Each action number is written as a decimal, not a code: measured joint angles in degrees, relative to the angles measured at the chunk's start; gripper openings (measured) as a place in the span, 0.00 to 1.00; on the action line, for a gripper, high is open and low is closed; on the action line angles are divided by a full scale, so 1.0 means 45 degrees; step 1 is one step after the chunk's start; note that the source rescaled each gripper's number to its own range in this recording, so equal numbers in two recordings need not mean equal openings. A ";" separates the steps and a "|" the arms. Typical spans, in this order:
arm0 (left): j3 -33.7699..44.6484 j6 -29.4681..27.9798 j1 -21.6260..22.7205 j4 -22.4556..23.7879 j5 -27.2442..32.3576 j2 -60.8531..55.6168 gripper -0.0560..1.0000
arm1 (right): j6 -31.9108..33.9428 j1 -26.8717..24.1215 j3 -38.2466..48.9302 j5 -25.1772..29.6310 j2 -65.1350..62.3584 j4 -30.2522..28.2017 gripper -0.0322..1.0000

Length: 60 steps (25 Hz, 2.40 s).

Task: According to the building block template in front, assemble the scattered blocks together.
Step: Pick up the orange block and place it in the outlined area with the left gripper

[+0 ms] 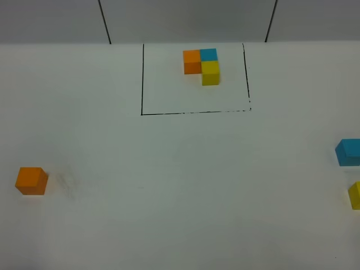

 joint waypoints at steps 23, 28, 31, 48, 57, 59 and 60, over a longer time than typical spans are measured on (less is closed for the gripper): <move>0.0000 0.0000 0.0000 0.0000 0.0000 0.0000 0.05 | 0.0000 0.0000 0.0000 0.0000 0.0000 0.0000 0.03; 0.0000 0.0000 0.0000 0.0000 0.0000 0.0000 0.09 | 0.0000 0.0000 0.0000 0.0000 0.0000 0.0000 0.03; 0.0000 0.0000 0.0000 0.0010 0.0000 0.0000 0.22 | 0.0000 0.0000 0.0000 0.0000 0.0000 0.0000 0.03; -0.2633 -0.1611 0.0000 0.1829 0.0725 0.6378 1.00 | 0.0000 0.0000 0.0000 0.0000 0.0000 0.0000 0.03; -0.3773 -0.1714 0.0000 0.2524 -0.0077 1.5303 1.00 | 0.0000 0.0000 0.0000 0.0000 0.0000 0.0000 0.03; -0.3793 -0.1765 0.0000 0.2965 -0.0666 1.6417 0.99 | 0.0000 0.0000 0.0000 0.0000 0.0000 0.0000 0.03; -0.3834 -0.1834 0.0000 0.3127 -0.0901 1.6889 0.99 | 0.0000 0.0000 0.0000 0.0000 0.0000 0.0000 0.03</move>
